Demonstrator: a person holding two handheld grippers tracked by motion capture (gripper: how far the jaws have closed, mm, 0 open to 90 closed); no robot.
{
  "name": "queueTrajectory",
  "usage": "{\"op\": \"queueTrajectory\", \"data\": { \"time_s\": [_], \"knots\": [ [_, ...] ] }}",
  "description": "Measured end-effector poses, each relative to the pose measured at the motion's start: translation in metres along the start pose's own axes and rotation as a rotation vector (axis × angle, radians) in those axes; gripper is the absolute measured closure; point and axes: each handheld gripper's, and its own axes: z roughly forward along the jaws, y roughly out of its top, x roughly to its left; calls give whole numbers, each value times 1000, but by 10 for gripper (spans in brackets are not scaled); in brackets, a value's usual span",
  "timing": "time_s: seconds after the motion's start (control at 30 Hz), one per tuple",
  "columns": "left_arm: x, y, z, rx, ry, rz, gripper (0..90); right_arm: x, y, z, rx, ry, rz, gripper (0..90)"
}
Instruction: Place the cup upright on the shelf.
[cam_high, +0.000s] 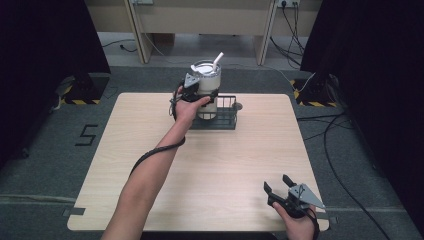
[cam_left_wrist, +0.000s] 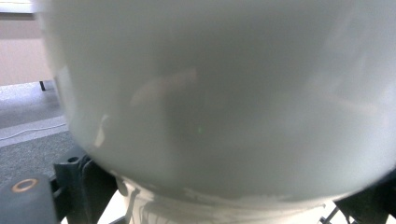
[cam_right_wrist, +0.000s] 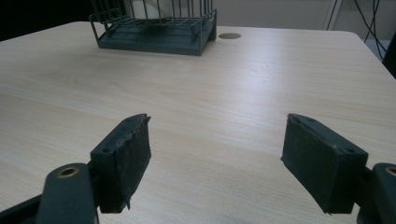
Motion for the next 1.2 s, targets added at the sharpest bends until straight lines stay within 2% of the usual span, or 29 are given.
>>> {"op": "queueTrajectory", "data": {
  "time_s": [0.63, 0.93, 1.2],
  "knots": [
    [0, -7, -5, -19, -26, 35, 79, 3, 0, 1, 3, 5, -7, 239],
    [-1, -13, -7, -28, -51, 21, 58, 3, 0, 1, 5, 5, -7, 238],
    [-2, -14, -9, -34, -43, 23, 59, 3, 0, 0, 5, 3, -7, 237]
  ]
}}
